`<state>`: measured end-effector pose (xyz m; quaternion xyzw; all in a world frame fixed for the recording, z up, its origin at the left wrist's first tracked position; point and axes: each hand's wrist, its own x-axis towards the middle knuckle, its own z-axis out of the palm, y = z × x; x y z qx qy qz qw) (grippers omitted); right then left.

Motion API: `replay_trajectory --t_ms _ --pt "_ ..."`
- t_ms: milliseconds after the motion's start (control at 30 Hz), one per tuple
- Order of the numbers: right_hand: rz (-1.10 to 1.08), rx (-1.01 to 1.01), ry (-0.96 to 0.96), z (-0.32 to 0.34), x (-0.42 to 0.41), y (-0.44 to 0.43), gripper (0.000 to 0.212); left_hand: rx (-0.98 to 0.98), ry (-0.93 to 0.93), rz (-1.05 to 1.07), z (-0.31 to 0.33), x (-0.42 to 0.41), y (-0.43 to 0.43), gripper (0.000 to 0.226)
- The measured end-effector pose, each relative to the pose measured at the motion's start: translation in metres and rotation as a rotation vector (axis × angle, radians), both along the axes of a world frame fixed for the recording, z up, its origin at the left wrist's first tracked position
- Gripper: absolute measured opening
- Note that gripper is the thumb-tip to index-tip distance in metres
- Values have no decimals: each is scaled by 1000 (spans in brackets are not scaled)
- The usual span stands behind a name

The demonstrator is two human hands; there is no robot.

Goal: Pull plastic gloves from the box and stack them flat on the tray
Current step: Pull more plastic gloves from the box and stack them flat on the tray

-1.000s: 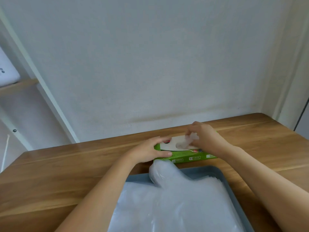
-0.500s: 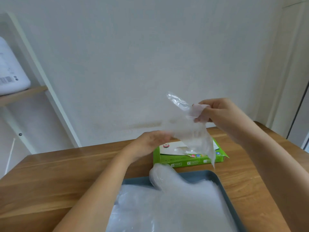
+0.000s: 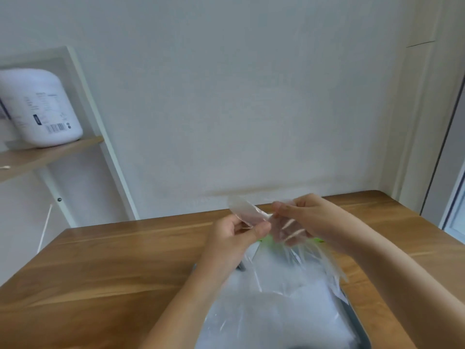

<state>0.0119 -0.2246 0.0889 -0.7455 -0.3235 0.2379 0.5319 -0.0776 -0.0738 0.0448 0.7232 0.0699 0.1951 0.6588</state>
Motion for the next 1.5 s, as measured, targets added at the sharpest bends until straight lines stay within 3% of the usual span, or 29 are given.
replay_trajectory --t_ms 33,100,167,267,333,400,467,633,700,767,833,1000,1200,1367,1433,1500 --pt "17 -49 -17 -1 -2 -2 42 -10 11 22 -1 -4 -2 4" --pt "50 -102 9 -3 -9 -7 31 -19 16 38 0 -15 -2 6" --pt "99 -116 98 -3 -12 -13 12 -19 -23 8 2 -24 -3 9" --pt "114 -44 323 -7 -13 -15 9 -67 -92 -17 4 -36 -4 10" --pt "83 125 609 -11 -16 -14 27 -143 -99 18 2 -41 -3 12" --pt "88 278 829 -17 -22 -14 59 -251 -85 91 3 -45 0 20" --pt "123 326 854 -28 -37 -16 76 -311 -74 186 4 -48 5 26" --pt "310 408 782 -54 -58 -8 91 -408 -67 375 4 -54 19 30" --pt "272 389 709 -58 -62 0 71 -482 -66 423 3 -56 24 28" --pt "168 387 631 -56 -65 7 33 -496 -62 420 1 -60 30 32" --pt "49 358 528 -51 -65 14 12 -422 -27 381 -1 -66 38 34" --pt "-190 180 247 -49 -50 15 8 -2 122 344 -9 -75 52 30" --pt "-193 -51 -30 -66 -29 3 10 371 334 319 -23 -77 52 36" --pt "-145 -195 -87 -76 -22 -8 16 672 495 369 -33 -77 53 16" --pt "-144 -230 -121 -80 -18 -11 17 827 535 481 -29 -83 52 25" --pt "-140 -275 -170 -84 -16 -14 16 962 449 616 -25 -86 50 47"
